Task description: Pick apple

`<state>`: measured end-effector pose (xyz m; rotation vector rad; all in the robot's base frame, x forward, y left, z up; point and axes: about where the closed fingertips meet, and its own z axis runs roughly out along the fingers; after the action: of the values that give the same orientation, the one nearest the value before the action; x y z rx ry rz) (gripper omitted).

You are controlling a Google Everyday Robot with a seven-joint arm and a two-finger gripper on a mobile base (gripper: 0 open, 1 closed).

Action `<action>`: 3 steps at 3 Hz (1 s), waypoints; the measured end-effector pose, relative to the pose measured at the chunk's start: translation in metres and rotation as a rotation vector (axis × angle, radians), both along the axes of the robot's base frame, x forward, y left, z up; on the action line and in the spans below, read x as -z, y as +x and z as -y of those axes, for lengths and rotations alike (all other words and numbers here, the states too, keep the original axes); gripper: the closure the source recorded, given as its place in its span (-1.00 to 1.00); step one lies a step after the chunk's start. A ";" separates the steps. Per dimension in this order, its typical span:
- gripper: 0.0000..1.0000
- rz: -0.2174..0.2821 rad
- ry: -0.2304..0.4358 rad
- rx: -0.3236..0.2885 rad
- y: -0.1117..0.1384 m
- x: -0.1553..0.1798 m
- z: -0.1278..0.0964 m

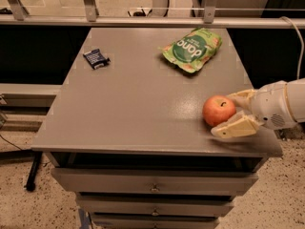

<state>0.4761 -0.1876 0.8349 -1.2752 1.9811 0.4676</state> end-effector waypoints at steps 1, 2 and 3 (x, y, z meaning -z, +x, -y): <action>0.19 0.019 -0.001 0.004 0.000 -0.002 0.002; 0.66 0.043 -0.010 0.006 0.001 -0.010 0.006; 1.00 0.085 -0.009 0.009 0.014 -0.061 0.013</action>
Offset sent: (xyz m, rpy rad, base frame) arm 0.0028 -0.0143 0.0196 -0.0184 -0.0718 -0.0186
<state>0.4905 -0.2002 0.8960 -1.2700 1.9194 0.3938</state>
